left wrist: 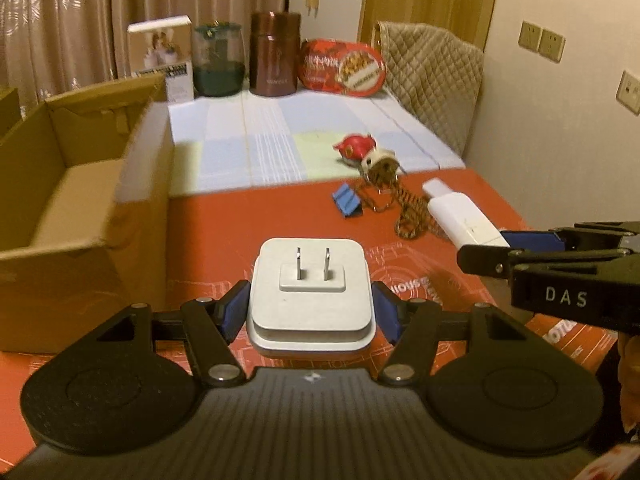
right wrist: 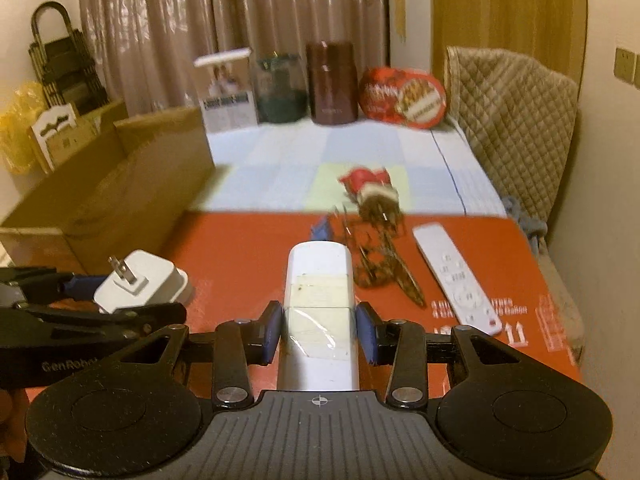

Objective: Organize rigid objects
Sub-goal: 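Carry the plug adapter and USB stick into the cardboard box and release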

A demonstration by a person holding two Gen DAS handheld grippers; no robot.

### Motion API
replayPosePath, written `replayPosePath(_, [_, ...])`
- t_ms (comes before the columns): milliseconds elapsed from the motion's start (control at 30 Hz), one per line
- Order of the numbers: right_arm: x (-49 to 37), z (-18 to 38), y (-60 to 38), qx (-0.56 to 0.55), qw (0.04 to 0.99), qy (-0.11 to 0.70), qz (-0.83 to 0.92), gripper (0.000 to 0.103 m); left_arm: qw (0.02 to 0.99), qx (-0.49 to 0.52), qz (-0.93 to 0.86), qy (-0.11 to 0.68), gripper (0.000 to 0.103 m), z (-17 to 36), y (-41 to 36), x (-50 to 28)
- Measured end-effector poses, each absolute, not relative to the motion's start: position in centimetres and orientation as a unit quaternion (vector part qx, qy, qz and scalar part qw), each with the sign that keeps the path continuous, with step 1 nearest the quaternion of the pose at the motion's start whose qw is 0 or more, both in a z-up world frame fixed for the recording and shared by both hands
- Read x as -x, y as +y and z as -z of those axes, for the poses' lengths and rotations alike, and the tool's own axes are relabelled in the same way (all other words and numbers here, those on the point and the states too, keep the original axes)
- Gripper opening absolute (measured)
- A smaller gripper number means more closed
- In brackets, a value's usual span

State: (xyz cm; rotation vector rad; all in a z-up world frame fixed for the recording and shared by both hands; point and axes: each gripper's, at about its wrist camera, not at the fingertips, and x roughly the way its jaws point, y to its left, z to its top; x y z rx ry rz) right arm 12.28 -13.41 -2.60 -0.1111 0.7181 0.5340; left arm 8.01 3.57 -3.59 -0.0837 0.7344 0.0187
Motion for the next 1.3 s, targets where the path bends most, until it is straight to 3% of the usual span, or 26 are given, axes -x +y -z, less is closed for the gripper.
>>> replayPosePath(633, [-11.5,-5.1,-0.2,0.050,0.866,0.316,-0.384,0.037,0.943,0.022,-0.095,0.318,0.060,-5.3,15.7,-4.2])
replayPosePath(1000, [-13.6,-3.8,9.2,0.067,0.835,0.341,-0.426,0.037,0.930,0.023,-0.129,0.343,0.060,-4.3,24.8,-5.9])
replayPosePath(1300, [-15.4,-1.5,12.3,0.069,0.824,0.366,-0.427,0.037,0.926,0.032,-0.121,0.355,0.060,-2.5,27.1,-7.0])
